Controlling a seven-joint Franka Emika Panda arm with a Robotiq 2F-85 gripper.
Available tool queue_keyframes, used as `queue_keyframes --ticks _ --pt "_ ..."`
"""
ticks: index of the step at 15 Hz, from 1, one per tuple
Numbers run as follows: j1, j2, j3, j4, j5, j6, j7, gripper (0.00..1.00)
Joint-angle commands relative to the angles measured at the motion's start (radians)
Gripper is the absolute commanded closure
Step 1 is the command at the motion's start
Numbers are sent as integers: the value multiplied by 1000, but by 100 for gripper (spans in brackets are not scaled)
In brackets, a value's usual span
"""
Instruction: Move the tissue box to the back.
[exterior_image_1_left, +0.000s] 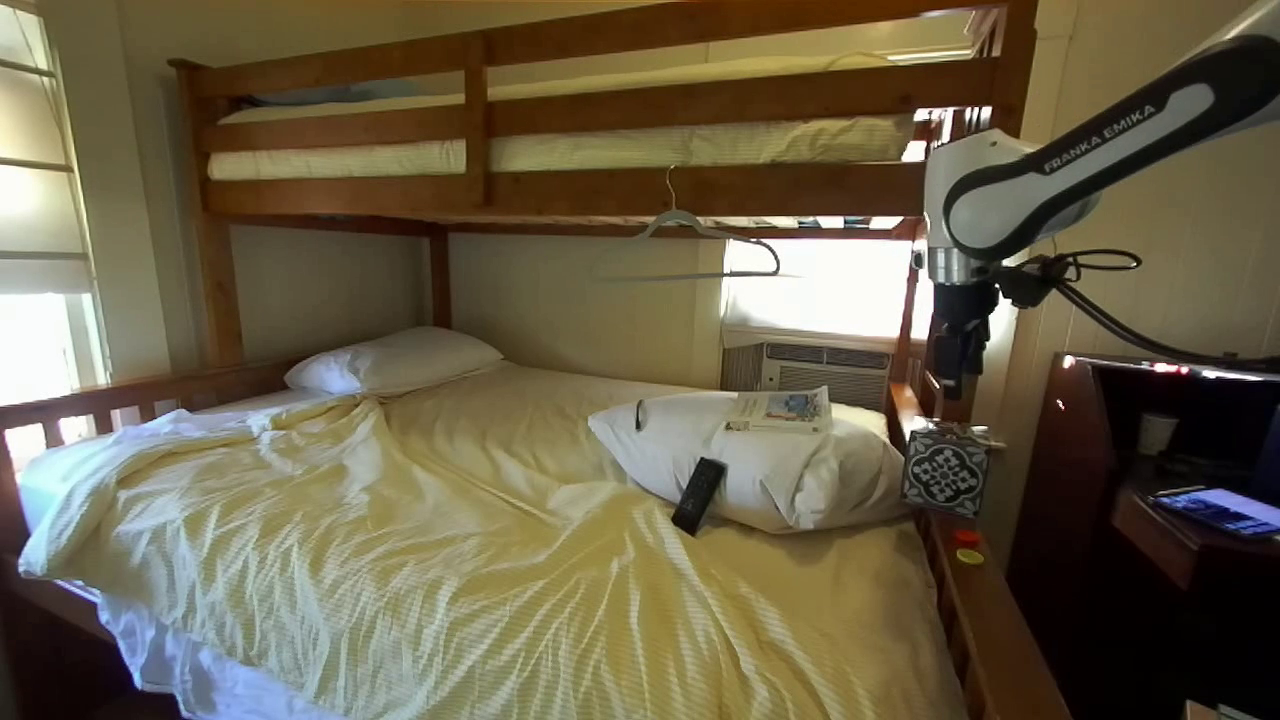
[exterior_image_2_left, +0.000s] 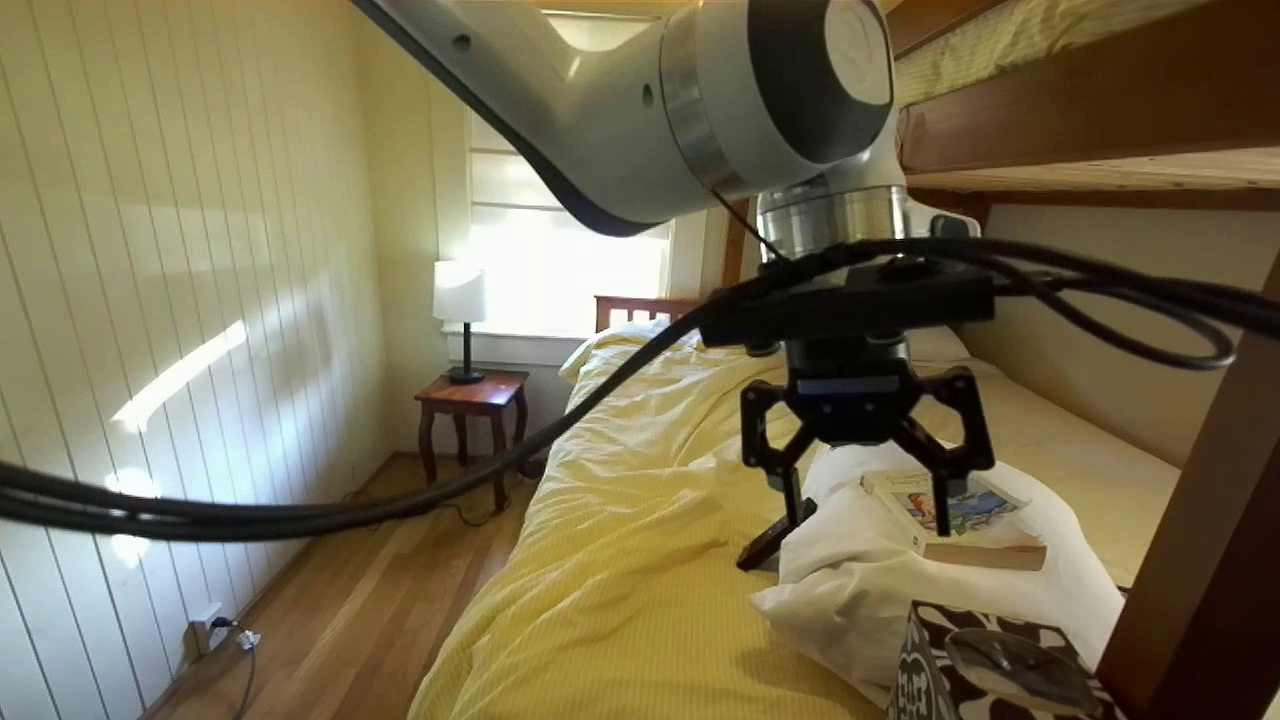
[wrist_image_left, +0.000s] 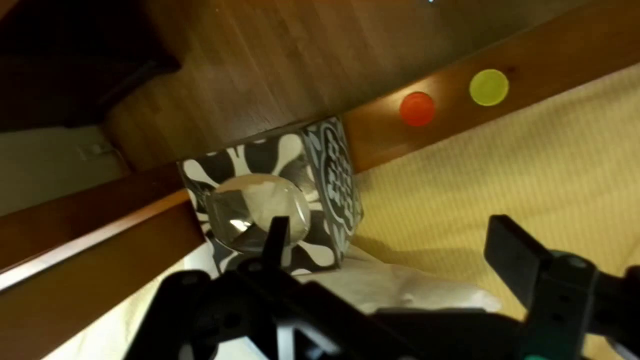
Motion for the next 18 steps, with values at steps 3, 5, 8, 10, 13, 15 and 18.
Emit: queue_keyframes --ticks 3,5,8,10,13,15,18 --pt "-55 67 -8 -25 -184 101 137 0" --pt "-53 98 -26 -31 -169 173 134 0" --pt "-56 142 -47 -46 -140 271 115 0" --pt "-57 167 -55 -51 -127 316 113 0" --pt "-53 193 -65 -61 -77 374 80 0" --pt "-49 207 -69 -70 -25 409 37 0" --pt "-53 234 -78 -72 56 447 -44 0"
